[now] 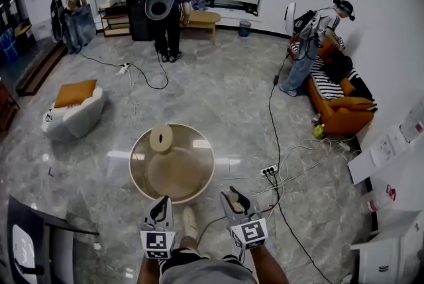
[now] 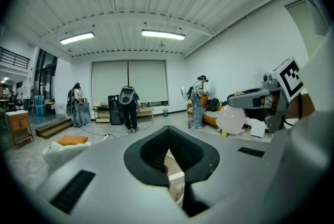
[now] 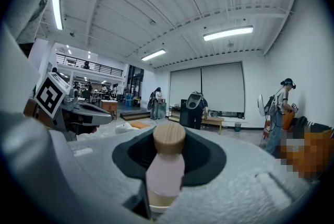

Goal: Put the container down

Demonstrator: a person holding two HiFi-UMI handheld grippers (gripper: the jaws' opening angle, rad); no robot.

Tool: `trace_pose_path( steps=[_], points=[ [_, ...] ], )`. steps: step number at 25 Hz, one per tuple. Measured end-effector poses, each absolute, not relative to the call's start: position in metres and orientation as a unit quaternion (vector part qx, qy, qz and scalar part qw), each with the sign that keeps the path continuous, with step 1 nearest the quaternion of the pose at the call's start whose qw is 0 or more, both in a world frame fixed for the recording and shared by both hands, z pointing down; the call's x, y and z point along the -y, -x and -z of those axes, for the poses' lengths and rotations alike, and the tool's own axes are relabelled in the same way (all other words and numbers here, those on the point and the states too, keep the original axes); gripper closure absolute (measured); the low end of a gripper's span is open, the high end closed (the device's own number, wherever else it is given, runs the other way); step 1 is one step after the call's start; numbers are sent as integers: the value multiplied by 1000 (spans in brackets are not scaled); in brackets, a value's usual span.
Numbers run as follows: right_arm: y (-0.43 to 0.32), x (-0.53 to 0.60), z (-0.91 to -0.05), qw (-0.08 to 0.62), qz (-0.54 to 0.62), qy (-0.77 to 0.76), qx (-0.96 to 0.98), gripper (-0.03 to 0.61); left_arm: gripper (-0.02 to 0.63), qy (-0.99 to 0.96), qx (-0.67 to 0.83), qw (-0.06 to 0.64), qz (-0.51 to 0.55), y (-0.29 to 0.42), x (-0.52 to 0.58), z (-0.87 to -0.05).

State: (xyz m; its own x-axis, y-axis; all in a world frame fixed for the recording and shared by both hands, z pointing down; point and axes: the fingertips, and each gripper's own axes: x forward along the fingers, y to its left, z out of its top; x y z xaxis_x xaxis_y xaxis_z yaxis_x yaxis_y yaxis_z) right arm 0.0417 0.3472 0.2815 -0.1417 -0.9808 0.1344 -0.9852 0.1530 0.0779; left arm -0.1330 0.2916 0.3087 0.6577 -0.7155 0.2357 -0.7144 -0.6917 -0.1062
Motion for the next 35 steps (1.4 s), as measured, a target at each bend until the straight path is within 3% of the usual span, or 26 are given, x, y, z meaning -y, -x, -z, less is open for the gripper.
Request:
trace_pose_path(
  steps=[17, 35],
  points=[
    [-67, -125, -286, 83, -47, -649, 754, 456, 600, 911, -383, -20, 153, 109, -69, -319],
    [-80, 6, -325, 100, -69, -629, 768, 456, 600, 913, -369, -40, 167, 81, 43, -360]
  ],
)
